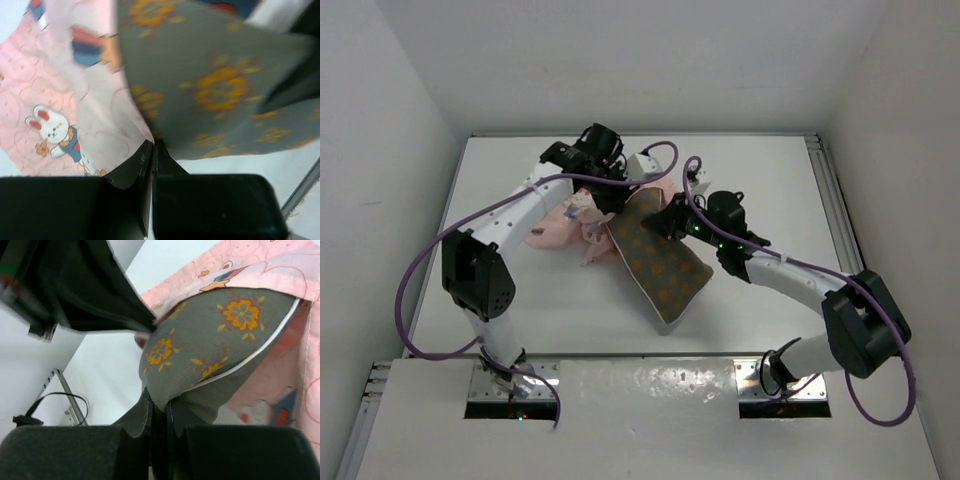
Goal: Put the pillow into the pillowcase
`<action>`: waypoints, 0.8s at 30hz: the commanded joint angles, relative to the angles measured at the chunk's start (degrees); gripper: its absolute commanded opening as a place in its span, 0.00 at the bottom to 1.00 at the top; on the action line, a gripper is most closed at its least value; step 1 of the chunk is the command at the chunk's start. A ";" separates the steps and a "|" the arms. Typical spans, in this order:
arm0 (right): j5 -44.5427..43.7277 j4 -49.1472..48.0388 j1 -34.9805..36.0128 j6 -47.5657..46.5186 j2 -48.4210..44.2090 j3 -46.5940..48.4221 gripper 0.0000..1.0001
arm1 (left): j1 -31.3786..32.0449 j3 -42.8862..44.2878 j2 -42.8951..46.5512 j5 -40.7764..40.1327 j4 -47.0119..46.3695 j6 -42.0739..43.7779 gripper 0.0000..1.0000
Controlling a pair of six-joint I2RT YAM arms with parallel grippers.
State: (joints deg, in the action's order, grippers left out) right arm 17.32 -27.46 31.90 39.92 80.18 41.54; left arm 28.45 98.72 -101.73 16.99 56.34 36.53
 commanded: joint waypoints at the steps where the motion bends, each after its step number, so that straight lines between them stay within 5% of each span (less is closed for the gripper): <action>1: 0.17 -14.35 -0.44 3.47 3.13 3.81 0.00 | 3.97 -0.09 1.36 8.13 3.07 4.06 0.00; 10: -5.28 -21.84 -2.63 10.60 13.05 3.63 0.00 | 5.30 -3.09 1.28 20.26 5.45 7.67 0.00; 18: -6.59 -23.35 -1.93 12.03 17.55 4.42 0.00 | 2.41 -6.08 -0.40 21.96 -2.95 1.02 0.02; 20: -6.51 -11.65 -2.54 10.36 20.01 7.66 0.36 | 1.09 -7.57 -0.66 17.75 -7.53 -1.63 0.29; 21: -5.38 -6.17 -3.50 7.48 20.36 11.51 0.76 | 0.56 -7.31 -0.92 13.98 -7.38 -2.77 0.52; 23: -6.42 7.95 -4.65 4.74 18.54 13.38 0.98 | -0.49 -4.87 -1.54 12.28 -5.72 -2.96 0.67; 24: -7.29 11.52 -5.44 0.38 16.87 13.13 0.99 | -1.54 -4.41 -1.19 11.58 -3.62 -2.87 0.84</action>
State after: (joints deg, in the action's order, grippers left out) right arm 12.51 -28.88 28.40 47.68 101.01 50.92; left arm 29.02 91.74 -103.24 30.81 53.47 36.34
